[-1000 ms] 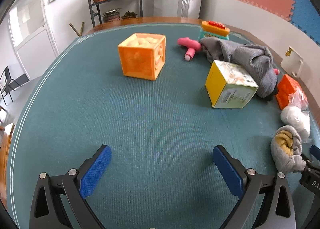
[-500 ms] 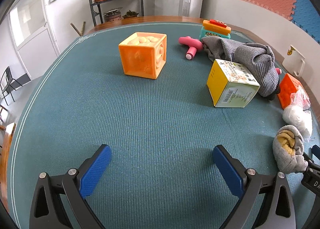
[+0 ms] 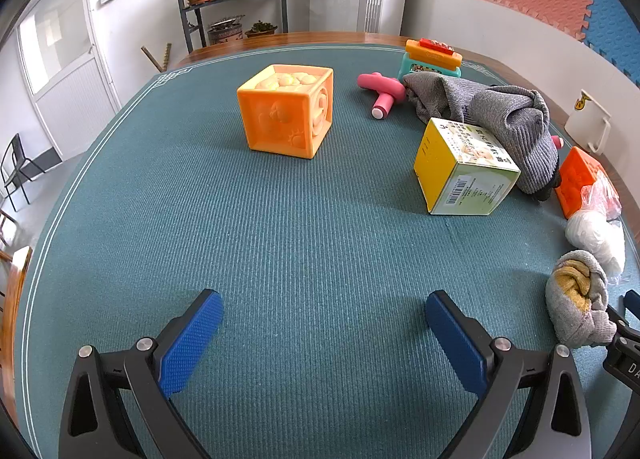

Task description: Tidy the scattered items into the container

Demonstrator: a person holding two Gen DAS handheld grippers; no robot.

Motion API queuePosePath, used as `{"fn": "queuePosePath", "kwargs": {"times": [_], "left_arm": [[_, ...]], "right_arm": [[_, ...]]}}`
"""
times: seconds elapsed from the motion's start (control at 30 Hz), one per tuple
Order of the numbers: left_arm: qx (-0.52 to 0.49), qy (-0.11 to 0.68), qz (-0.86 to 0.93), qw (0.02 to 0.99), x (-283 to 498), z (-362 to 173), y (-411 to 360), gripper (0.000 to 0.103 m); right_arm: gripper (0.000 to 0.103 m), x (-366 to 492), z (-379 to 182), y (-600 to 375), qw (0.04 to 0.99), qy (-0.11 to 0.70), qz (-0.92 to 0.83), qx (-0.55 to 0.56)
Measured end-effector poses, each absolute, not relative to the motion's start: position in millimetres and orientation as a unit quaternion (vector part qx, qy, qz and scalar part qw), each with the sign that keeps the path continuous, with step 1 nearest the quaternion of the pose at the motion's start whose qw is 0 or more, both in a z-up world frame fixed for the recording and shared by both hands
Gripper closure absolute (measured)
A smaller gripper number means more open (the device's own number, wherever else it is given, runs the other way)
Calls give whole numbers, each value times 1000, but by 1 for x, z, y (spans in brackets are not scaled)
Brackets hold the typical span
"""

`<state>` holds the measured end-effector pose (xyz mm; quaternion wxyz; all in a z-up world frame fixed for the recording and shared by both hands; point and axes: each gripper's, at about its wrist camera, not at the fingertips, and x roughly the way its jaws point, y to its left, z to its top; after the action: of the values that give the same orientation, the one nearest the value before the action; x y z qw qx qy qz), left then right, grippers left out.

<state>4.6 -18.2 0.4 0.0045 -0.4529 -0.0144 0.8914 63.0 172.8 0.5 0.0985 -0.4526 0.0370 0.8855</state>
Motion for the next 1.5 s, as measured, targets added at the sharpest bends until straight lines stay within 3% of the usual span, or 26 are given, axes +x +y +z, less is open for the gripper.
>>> {"fn": "queuePosePath", "kwargs": {"times": [0.4, 1.5], "left_arm": [[-454, -7, 891, 13, 32, 12, -35, 0], [-455, -15, 890, -2, 8, 4, -18, 0]], "right_arm": [[1, 63, 1, 172, 99, 37, 886, -452], [1, 67, 2, 175, 77, 28, 886, -457]]}}
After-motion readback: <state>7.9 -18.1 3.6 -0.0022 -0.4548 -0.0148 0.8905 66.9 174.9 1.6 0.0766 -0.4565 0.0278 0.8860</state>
